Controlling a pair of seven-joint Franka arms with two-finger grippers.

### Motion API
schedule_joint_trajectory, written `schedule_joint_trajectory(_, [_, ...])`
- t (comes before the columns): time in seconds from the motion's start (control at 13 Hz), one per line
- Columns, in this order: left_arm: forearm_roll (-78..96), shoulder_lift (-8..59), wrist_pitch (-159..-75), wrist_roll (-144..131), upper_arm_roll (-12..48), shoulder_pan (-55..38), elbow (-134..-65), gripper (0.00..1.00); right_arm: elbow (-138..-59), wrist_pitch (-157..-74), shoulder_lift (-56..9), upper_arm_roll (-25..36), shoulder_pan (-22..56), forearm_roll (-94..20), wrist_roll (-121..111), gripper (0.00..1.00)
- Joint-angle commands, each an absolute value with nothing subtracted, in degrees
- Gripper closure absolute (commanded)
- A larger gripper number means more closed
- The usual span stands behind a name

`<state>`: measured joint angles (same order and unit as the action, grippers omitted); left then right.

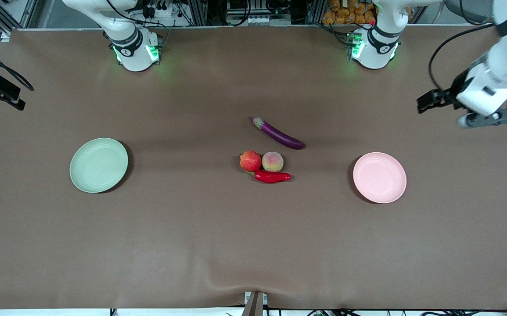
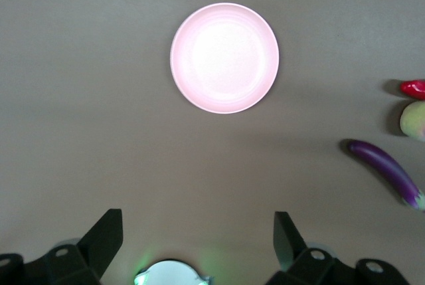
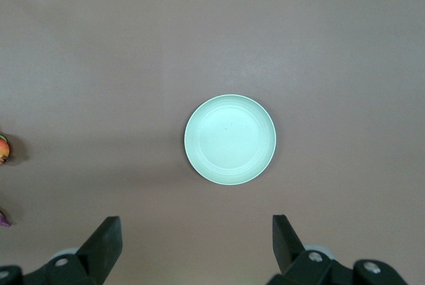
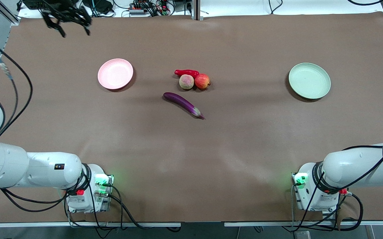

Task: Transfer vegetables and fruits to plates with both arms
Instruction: 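Reach the left gripper down to the purple eggplant and grasp it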

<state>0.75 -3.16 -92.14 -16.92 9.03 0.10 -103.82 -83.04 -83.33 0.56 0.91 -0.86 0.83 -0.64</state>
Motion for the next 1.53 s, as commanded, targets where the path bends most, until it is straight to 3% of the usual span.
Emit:
schedule_joint_trajectory(0.0, [1.32, -1.42, -97.54, -25.89, 12.9, 0.26, -108.62, 0.0, -83.67, -83.14, 1.49, 0.62, -0.97, 1.23, 0.09, 0.0])
schedule_joint_trajectory(0.31, [0.53, 2.28, -107.03, -40.04, 19.23, 0.26, -113.9, 0.0, -83.67, -82.53, 1.49, 0.62, -0.97, 1.23, 0.09, 0.0])
schedule_joint_trajectory(0.61, [0.53, 8.51, -112.4, -56.82, 24.34, -1.31, -114.35, 0.0, -83.67, -82.53, 1.49, 0.62, -0.97, 1.23, 0.09, 0.0])
schedule_joint_trajectory(1.46, [-4.66, 21.0, -125.22, -105.35, 24.35, -15.73, -114.35, 0.0, -83.67, -82.44, 1.49, 0.62, -0.97, 1.23, 0.09, 0.0])
